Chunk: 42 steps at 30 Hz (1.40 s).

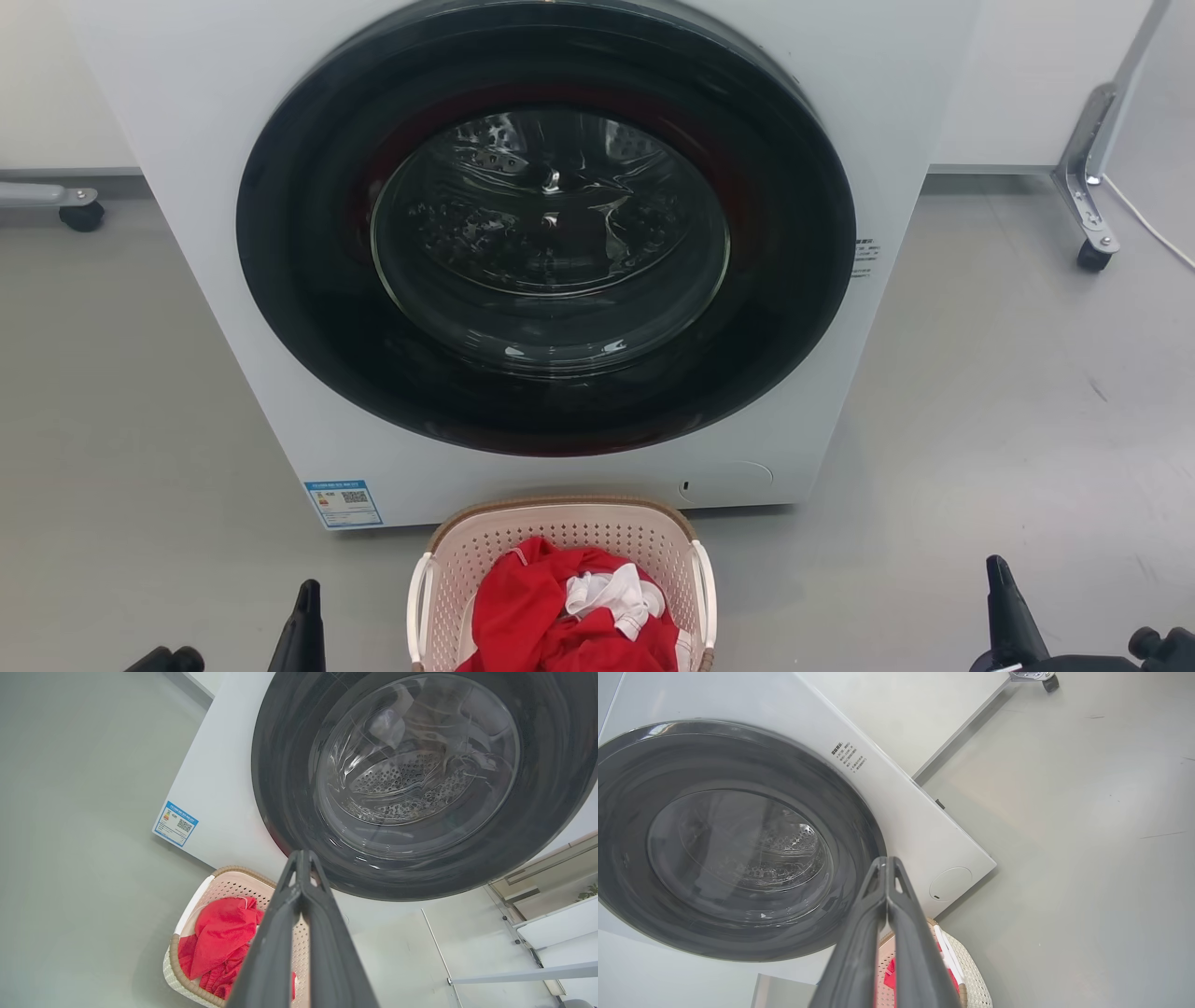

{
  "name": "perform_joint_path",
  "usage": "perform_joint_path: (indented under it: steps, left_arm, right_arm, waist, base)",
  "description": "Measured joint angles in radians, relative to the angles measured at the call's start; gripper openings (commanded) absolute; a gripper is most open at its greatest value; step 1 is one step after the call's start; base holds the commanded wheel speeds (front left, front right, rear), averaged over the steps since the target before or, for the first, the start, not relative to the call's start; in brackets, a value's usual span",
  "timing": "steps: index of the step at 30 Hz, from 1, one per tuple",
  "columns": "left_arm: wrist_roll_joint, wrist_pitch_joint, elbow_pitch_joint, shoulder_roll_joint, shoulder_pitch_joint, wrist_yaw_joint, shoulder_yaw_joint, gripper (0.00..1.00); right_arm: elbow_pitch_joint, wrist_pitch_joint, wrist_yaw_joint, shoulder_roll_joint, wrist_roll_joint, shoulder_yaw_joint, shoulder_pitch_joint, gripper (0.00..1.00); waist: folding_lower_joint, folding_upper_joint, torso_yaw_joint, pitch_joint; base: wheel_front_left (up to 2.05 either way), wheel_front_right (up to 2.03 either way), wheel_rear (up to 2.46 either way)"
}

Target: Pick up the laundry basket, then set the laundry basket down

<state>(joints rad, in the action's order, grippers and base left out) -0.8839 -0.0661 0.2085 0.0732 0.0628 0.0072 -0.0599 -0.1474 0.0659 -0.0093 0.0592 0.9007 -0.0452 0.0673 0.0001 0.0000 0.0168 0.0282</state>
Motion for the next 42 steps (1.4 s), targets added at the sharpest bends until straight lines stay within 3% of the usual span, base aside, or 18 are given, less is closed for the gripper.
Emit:
perform_joint_path:
  steps: [42]
  left_arm:
    - [-0.574,0.145,0.072,-0.021,-0.112,-0.105,0.122,0.00]
  right_arm:
    - [-0.121,-0.146,0.104,-0.012,0.567,0.144,-0.124,0.00]
  waist:
    - [0.0000,0.0000,-0.014,-0.025]
  base:
    - [0.00,0.00,0.00]
